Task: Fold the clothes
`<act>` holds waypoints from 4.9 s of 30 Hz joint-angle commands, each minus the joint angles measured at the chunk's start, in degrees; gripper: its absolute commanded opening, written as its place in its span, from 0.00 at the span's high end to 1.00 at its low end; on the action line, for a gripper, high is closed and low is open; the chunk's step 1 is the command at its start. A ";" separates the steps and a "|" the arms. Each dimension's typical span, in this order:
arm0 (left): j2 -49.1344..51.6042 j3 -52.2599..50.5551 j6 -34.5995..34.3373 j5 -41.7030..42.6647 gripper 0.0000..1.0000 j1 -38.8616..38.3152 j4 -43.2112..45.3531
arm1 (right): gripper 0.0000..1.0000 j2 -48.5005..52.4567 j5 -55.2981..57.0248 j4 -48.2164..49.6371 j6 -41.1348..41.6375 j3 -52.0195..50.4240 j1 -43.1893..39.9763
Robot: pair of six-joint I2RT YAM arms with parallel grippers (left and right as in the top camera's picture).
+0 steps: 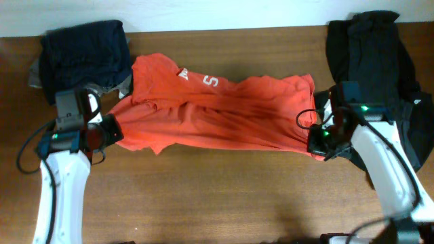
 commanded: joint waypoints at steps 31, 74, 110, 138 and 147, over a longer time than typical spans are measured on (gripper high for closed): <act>6.36 0.94 1.97 4.79 0.99 -5.75 18.18 | 0.96 6.23 -0.31 16.48 1.53 1.88 -0.11; 23.04 14.75 2.01 -6.86 0.01 -8.46 14.67 | 0.34 15.93 0.13 15.52 0.22 13.18 -0.22; 23.17 27.36 10.32 -5.38 0.01 -6.45 -1.90 | 0.33 19.85 -2.14 29.57 -6.08 -4.81 -5.07; 24.30 27.30 10.32 -5.68 0.01 -6.45 -2.97 | 0.81 23.10 -10.36 11.30 -10.14 13.55 -17.00; 25.35 27.30 10.32 -5.79 0.01 -6.45 -3.39 | 0.67 23.15 -15.23 7.45 -13.42 17.38 -17.40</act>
